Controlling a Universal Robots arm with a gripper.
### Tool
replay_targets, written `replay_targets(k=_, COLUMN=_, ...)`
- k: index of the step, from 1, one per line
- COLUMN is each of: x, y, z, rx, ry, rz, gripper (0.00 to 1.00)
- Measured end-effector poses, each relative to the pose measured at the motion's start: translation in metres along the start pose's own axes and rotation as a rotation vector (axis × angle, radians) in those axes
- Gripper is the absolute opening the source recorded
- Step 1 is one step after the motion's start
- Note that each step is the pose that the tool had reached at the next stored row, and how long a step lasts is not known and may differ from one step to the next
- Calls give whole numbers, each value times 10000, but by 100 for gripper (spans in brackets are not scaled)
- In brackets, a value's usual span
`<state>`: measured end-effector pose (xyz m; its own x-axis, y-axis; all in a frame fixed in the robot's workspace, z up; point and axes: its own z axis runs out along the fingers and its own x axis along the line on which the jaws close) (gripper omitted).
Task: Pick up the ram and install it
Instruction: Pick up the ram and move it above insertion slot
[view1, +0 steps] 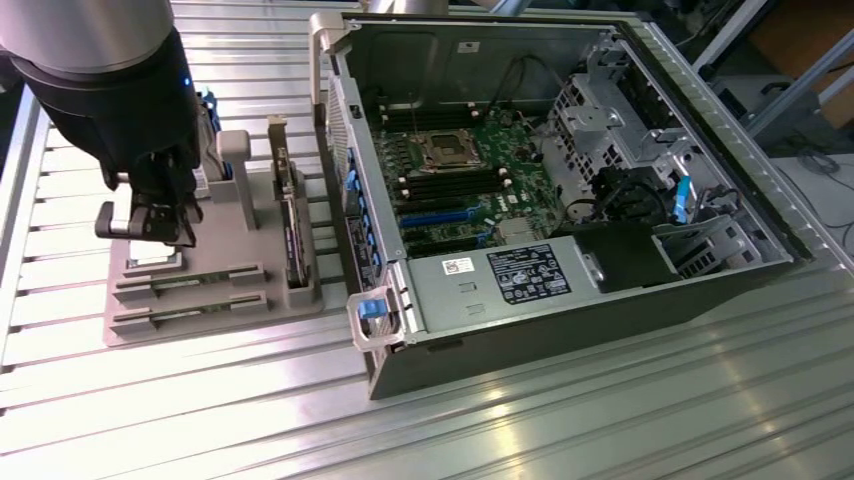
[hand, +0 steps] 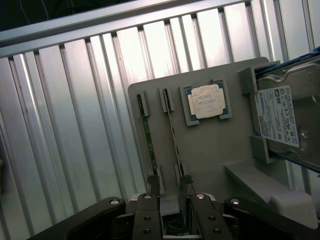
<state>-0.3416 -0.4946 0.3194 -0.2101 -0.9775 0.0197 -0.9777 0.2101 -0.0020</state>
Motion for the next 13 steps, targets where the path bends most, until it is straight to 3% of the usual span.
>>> replay_targets(k=13, x=-2, y=0, z=77, rx=-1, ry=1, rz=0, gripper=30)
